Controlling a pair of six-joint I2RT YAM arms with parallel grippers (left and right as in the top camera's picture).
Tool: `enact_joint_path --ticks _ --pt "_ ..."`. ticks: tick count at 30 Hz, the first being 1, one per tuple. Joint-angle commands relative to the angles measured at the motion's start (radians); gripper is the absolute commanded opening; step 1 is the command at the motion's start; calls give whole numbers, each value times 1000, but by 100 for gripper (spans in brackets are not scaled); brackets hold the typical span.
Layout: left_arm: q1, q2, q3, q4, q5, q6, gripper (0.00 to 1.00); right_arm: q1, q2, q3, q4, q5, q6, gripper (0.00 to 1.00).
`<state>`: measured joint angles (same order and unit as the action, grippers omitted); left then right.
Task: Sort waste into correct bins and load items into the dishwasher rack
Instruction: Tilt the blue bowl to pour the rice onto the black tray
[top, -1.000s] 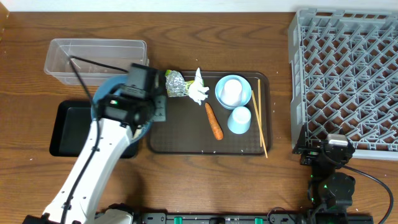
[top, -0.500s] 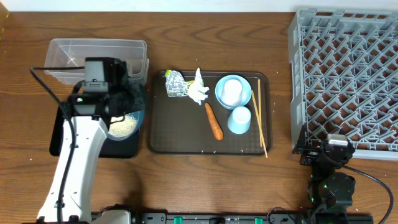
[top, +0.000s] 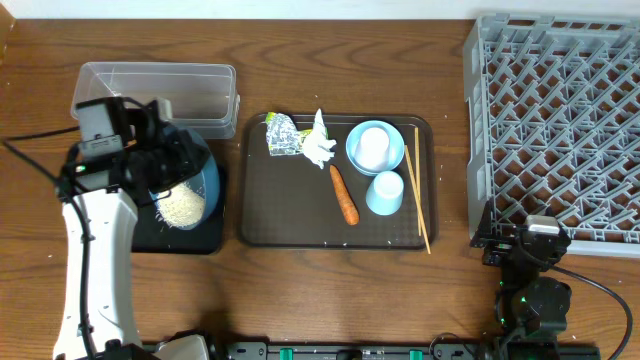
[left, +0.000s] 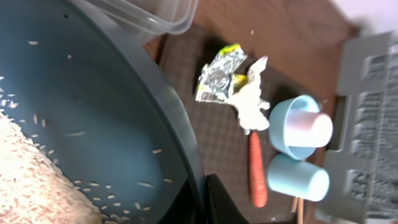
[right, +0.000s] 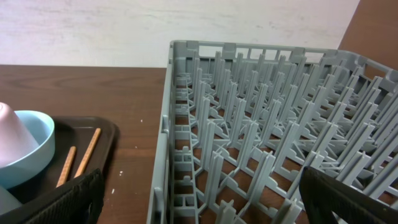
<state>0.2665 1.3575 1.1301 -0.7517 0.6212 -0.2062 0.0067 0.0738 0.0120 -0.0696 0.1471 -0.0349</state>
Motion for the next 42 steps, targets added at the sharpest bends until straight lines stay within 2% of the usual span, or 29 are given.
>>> enact_joint_path --ticks 1,7,11,27,33,35,42 --pt "60 -13 3 6 139 4 6 -8 -1 2 -8 10 -11 99" --pt "145 -13 3 -3 160 15 6 -8 -1 2 -8 10 -11 99" --pt "181 -13 -8 11 248 57 6 -8 -1 2 -8 10 -11 99" --pt "389 -10 -14 6 497 56 6 -8 -1 2 -8 10 -11 99" --pt "476 12 -14 -1 702 57 6 -8 -1 2 -8 10 -11 99" --pt "498 26 -14 5 679 56 6 -8 -1 2 -8 10 -11 99" --pt "581 110 -14 -119 789 99 6 -8 -1 2 -8 10 -11 99"
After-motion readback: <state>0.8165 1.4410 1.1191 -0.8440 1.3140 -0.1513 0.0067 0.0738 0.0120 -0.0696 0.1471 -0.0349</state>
